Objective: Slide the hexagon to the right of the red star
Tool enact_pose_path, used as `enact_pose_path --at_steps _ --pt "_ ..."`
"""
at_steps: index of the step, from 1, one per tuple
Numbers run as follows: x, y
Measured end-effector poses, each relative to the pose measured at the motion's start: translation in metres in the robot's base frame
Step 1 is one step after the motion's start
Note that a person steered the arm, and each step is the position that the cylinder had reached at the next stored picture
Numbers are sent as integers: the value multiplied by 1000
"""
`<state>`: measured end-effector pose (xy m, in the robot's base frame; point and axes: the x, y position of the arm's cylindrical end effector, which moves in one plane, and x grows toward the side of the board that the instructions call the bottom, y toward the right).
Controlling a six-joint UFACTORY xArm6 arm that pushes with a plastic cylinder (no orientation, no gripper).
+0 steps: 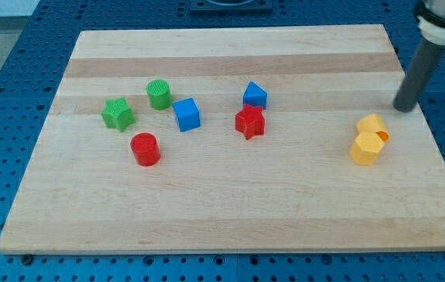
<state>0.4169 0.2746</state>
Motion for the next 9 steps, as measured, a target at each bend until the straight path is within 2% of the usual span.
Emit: enact_pose_path --at_steps 1,2,4,6,9 --pt "27 -7" --pt "55 33" --pt "87 37" --pt "82 -69" --pt "56 -188"
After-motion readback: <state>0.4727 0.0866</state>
